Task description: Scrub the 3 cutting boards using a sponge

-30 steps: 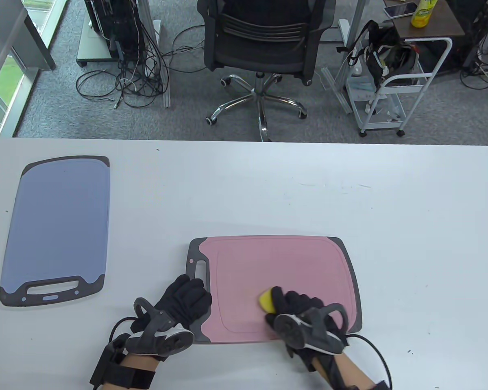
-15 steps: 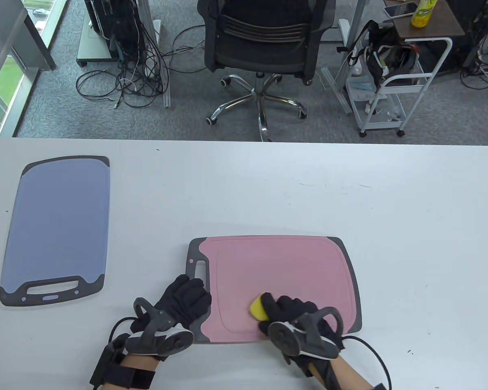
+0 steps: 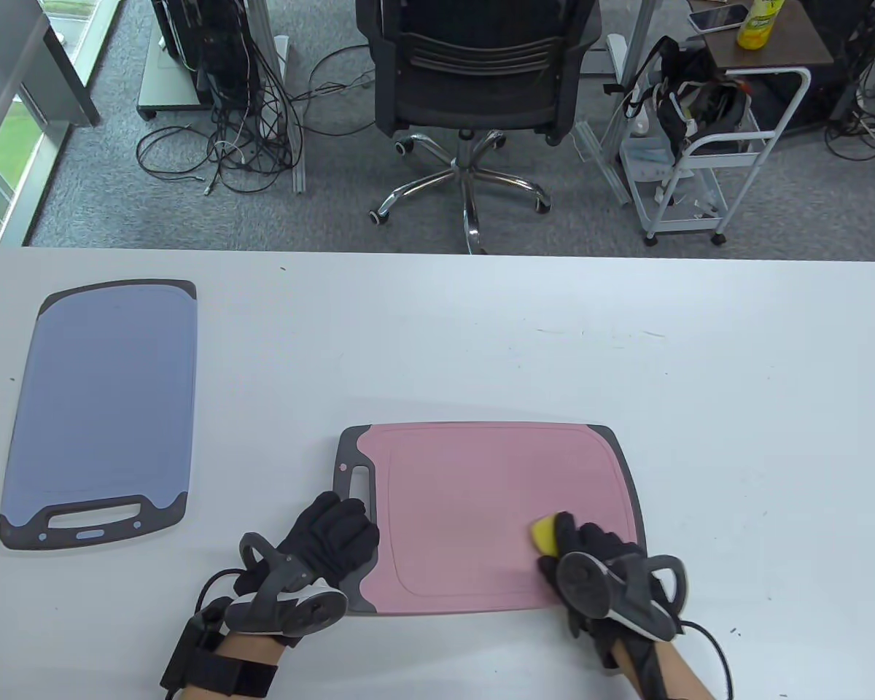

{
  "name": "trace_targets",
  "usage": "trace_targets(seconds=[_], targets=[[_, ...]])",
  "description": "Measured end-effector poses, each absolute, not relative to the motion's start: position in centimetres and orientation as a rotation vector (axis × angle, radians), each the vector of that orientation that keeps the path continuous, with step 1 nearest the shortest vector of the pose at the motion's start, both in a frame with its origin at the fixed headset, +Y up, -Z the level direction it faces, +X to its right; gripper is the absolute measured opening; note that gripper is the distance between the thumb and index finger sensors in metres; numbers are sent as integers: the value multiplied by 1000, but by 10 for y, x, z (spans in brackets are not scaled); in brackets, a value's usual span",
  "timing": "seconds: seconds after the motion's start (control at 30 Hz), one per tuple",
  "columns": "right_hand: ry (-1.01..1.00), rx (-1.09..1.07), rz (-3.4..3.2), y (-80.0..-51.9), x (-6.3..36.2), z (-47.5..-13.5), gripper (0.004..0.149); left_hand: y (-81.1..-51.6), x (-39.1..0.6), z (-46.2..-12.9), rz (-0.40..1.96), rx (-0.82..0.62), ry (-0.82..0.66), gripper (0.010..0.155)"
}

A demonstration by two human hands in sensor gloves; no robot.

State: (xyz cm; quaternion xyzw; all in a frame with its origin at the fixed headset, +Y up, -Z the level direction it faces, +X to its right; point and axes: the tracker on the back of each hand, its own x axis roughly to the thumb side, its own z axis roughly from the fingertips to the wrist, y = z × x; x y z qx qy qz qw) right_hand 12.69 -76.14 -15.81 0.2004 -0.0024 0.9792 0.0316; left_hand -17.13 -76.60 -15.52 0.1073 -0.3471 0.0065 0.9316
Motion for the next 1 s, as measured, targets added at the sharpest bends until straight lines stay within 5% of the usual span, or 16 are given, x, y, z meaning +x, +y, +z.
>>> trace_targets(seconds=[0.13,0.23,0.43,0.73,0.9,0.93,1.0], targets=[[-144,1052,2948,-748,25,-143,69,-766,-171,-155,-4,219,-714,43],[-172,1106,2942,-746,2,-144,70,-766,-175,-156,-7,210,-707,43],[-102,874,2999,-754,69,-157,69,-766,-175,-154,-17,220,-709,44],[125,-46,3143,-778,263,-174,69,-766,-176,-155,24,221,-687,44],[50,35,3233,-775,230,-174,70,-766,-177,-156,25,225,-670,43],[45,292,3244,-771,207,-173,70,-766,-176,-156,25,225,-671,43],[-33,472,3091,-764,156,-166,70,-765,-176,-156,23,225,-670,43]])
